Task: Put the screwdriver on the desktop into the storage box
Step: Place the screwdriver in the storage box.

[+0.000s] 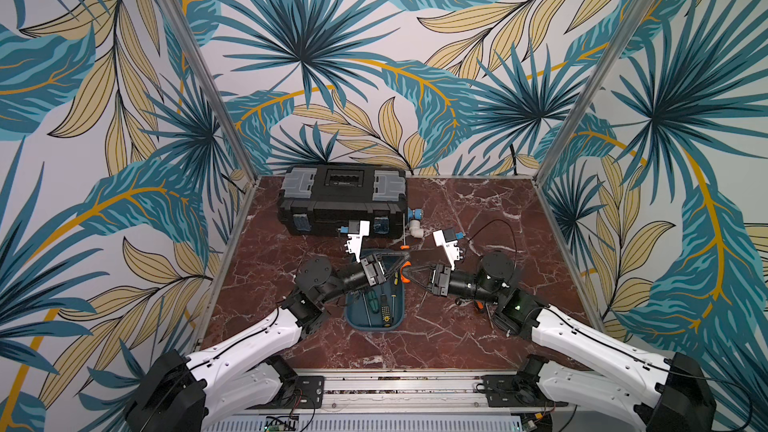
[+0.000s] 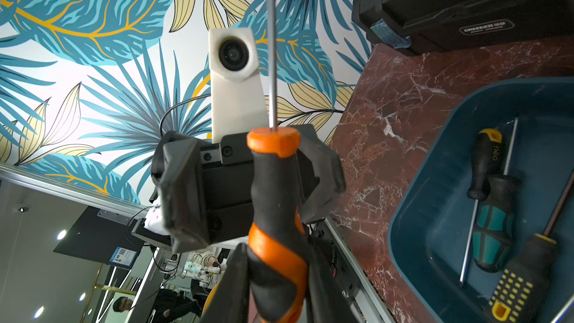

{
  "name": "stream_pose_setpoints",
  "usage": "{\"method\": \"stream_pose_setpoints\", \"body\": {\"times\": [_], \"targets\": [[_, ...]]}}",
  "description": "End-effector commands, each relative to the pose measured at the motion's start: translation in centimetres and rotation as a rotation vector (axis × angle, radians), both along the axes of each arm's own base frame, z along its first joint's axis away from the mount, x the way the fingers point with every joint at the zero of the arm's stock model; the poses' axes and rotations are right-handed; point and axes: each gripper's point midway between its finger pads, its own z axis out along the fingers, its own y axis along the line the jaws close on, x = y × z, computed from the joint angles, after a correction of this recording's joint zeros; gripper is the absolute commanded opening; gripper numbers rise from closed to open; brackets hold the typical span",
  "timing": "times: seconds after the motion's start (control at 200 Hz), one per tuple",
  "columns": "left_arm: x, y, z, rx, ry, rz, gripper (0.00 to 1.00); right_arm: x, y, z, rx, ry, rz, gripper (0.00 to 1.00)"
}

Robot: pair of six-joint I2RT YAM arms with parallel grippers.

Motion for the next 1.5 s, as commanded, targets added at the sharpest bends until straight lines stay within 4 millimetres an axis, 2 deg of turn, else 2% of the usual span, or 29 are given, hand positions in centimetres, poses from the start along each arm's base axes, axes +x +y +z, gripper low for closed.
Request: {"method": "stream_pose_setpoints", "body": {"times": [0.0,0.125,0.275,0.366,0.436,0.461,0.536,0.606,0.701,0.882,1.017,1.212,1.412,1.498], "targets": [[0.0,-0.1,1.0,-0.027,-0.03,-0.002,0.57,-0.7,0.6,0.8,0.015,-0.045,0.037,0.0],[0.1,-0.4,0.6,-0.022,-0.019,-0.008,0.44,-0.6,0.6,0.6,0.009,-0.041,0.029,0.0],[0.6,-0.4,-0.1,0.007,0.004,0.01,0.19,-0.4,0.6,0.3,-0.013,-0.035,0.022,0.0],[1.3,-0.4,-1.4,0.082,0.043,0.044,0.02,0.0,0.4,-0.9,-0.079,-0.017,-0.005,0.02],[2.0,-0.1,-3.1,0.182,0.083,0.089,0.0,0.8,-0.4,-2.6,-0.209,-0.008,-0.058,0.13],[2.3,0.1,-3.7,0.214,0.097,0.109,0.0,0.1,-0.2,-3.4,-0.273,-0.01,-0.052,0.18],[2.9,0.7,-5.3,0.285,0.141,0.161,0.0,0.4,-1.4,-4.9,-0.444,-0.031,-0.107,0.44],[3.2,1.3,-6.6,0.326,0.182,0.198,0.0,0.6,-3.1,-6.4,-0.622,-0.056,-0.169,0.6],[3.3,1.6,-7.6,0.355,0.218,0.21,0.0,0.4,-3.8,-6.6,-0.727,-0.118,-0.185,0.66],[3.2,1.7,-8.0,0.364,0.248,0.212,0.0,-0.1,-1.9,-6.8,-0.747,-0.155,-0.144,0.65],[3.2,1.7,-7.9,0.352,0.26,0.215,0.0,-0.2,0.4,-7.3,-0.74,-0.167,-0.108,0.63],[3.2,1.7,-8.2,0.357,0.275,0.213,0.0,0.8,2.1,-7.9,-0.719,-0.156,-0.126,0.55],[3.1,1.7,-8.3,0.35,0.286,0.212,0.0,1.2,2.5,-8.3,-0.721,-0.146,-0.136,0.38],[3.2,1.5,-8.2,0.334,0.284,0.202,0.0,1.1,2.8,-8.4,-0.7,-0.131,-0.13,0.24]]}}
